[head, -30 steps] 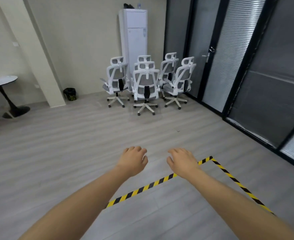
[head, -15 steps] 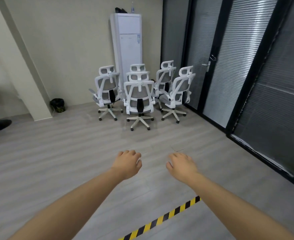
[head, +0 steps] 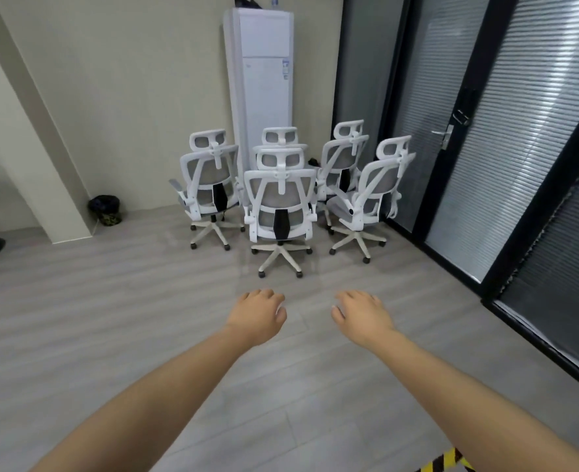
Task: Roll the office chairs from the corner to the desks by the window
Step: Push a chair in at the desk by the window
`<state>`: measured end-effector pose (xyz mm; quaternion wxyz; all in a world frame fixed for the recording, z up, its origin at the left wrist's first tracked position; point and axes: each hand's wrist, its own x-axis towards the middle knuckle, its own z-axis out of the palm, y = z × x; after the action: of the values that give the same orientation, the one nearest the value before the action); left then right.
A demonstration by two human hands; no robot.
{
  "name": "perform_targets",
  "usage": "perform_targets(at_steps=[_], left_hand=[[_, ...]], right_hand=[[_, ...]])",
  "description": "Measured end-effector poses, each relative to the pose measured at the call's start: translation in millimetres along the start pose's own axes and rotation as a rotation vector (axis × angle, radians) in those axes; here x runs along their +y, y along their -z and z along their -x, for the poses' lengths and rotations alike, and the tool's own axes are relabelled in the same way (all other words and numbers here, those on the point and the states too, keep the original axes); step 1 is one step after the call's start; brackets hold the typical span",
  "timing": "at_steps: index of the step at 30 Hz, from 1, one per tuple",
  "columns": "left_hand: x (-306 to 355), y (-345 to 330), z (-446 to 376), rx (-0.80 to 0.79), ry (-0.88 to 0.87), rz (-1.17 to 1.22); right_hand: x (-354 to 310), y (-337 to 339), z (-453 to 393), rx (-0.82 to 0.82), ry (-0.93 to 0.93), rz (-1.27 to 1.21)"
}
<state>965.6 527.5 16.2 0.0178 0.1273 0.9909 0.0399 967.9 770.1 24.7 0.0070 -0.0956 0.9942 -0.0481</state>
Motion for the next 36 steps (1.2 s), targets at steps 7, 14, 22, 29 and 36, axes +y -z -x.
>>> perform_targets(at_steps=[7,14,22,29,36], left_hand=[[-63,5,-187,-0.046,-0.007,-0.034],[-108,0,-368,-0.024,0.026,-0.017],[-155,24,-581,0.014,0.121,-0.008],[-214,52,-744,0.11,0.143,-0.022],[-291,34,-919,0.129,0.123,0.022]], right_hand=[[16,17,-189,0.003,-0.006,-0.012],[49,6,-381,0.011,0.063,-0.05],[92,17,-619,0.034,0.16,-0.071],[106,34,-806,0.049,0.195,-0.052],[117,11,-979,0.089,0.181,-0.048]])
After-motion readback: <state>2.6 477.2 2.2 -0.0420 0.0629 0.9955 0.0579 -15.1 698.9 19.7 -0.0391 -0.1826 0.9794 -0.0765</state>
